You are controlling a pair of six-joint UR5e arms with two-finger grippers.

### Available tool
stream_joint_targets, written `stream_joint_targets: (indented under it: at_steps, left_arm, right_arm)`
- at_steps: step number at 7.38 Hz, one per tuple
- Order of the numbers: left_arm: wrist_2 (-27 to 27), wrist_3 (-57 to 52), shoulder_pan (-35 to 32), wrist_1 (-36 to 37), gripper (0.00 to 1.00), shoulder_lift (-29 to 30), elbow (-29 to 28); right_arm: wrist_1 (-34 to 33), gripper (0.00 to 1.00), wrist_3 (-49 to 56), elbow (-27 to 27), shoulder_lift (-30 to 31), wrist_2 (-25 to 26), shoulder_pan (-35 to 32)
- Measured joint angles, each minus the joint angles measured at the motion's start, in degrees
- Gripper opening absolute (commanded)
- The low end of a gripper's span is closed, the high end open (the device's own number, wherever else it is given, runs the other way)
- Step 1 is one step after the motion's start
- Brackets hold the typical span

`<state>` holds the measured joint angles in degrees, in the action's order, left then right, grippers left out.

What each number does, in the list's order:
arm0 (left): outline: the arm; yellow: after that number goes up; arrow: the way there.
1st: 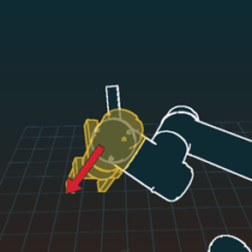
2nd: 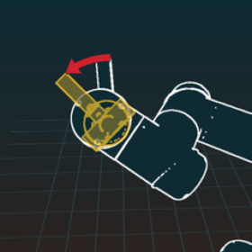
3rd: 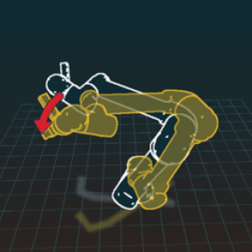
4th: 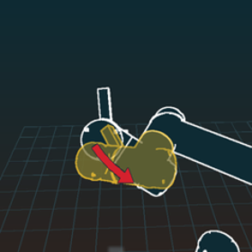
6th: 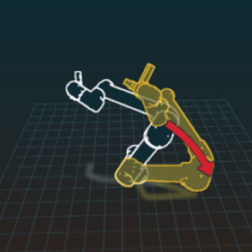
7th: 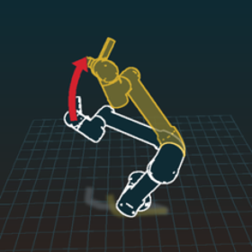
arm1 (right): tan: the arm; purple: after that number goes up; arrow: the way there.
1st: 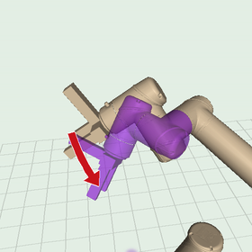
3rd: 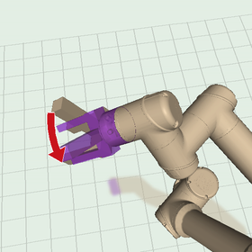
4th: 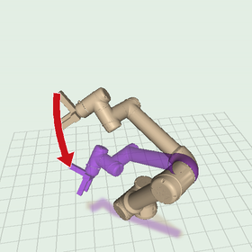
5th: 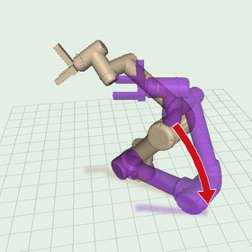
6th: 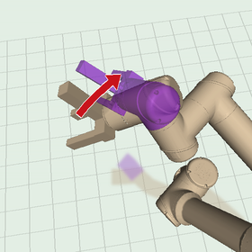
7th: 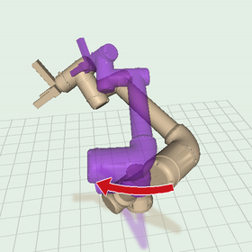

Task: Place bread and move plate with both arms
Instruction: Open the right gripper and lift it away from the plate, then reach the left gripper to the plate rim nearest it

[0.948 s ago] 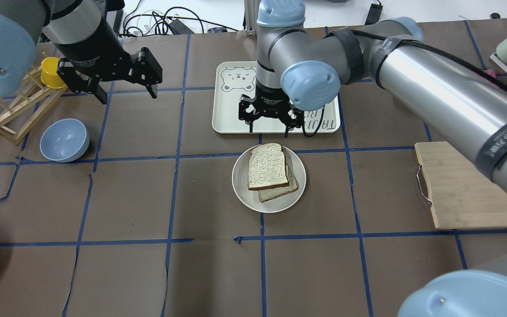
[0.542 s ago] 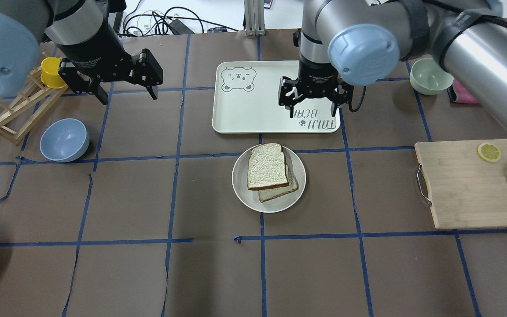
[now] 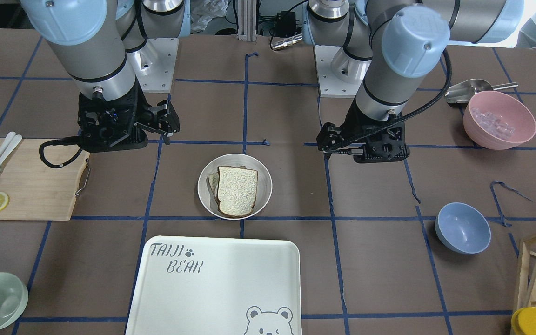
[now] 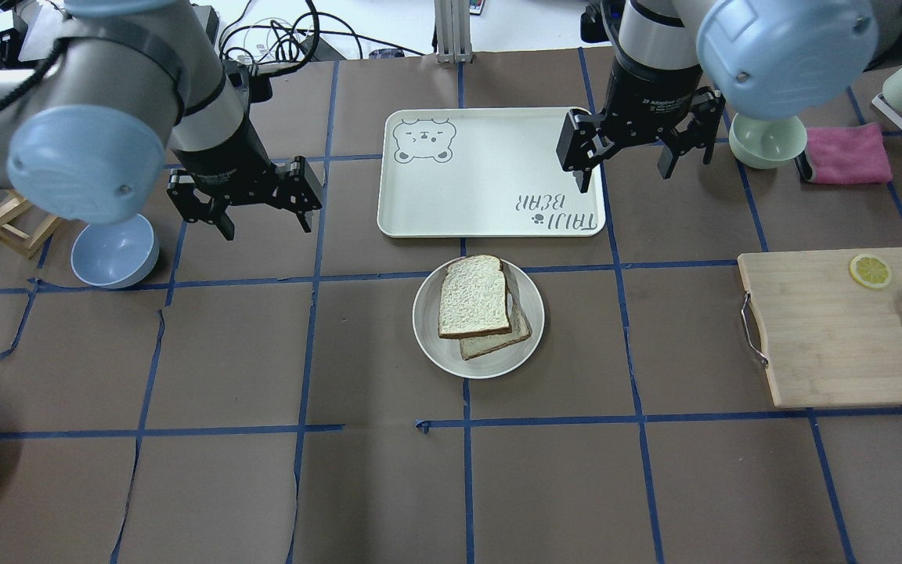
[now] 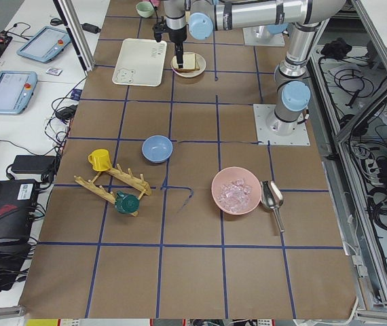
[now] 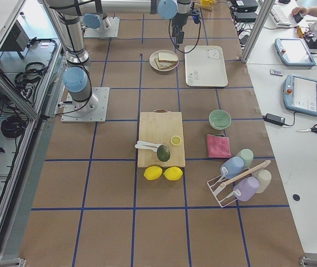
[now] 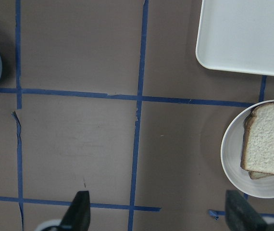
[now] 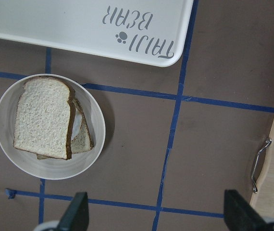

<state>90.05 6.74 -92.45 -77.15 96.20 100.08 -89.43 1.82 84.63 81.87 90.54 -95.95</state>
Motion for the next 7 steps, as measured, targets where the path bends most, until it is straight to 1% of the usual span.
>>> stream_joint_targets:
  at_steps: [1, 2, 3, 5, 7]
  left_arm:
    - [0.0, -0.1, 0.0, 7.7, 1.0, 1.4, 5.3]
    - [0.0, 0.0, 0.0, 13.5, 1.0, 2.9, 8.8]
    - [0.0, 0.3, -0.1, 16.7, 1.0, 4.6, 10.7]
    - [-0.1, 3.3, -2.9, 20.3, 1.0, 7.2, 11.7]
    - [-0.1, 11.9, -9.6, 22.3, 1.0, 10.0, 11.8]
  right_arm:
    - [-0.1, 1.0, -0.1, 0.0, 1.2, 0.3, 0.7]
    - [0.1, 1.0, 0.1, 0.3, 2.8, 0.5, 1.9]
    - [0.3, 1.0, 0.3, 0.5, 3.9, 0.5, 3.3]
    - [0.0, 1.0, 0.0, 0.8, 5.2, 0.3, 4.8]
    - [-0.2, 1.0, -0.3, 0.9, 5.7, 0.3, 5.1]
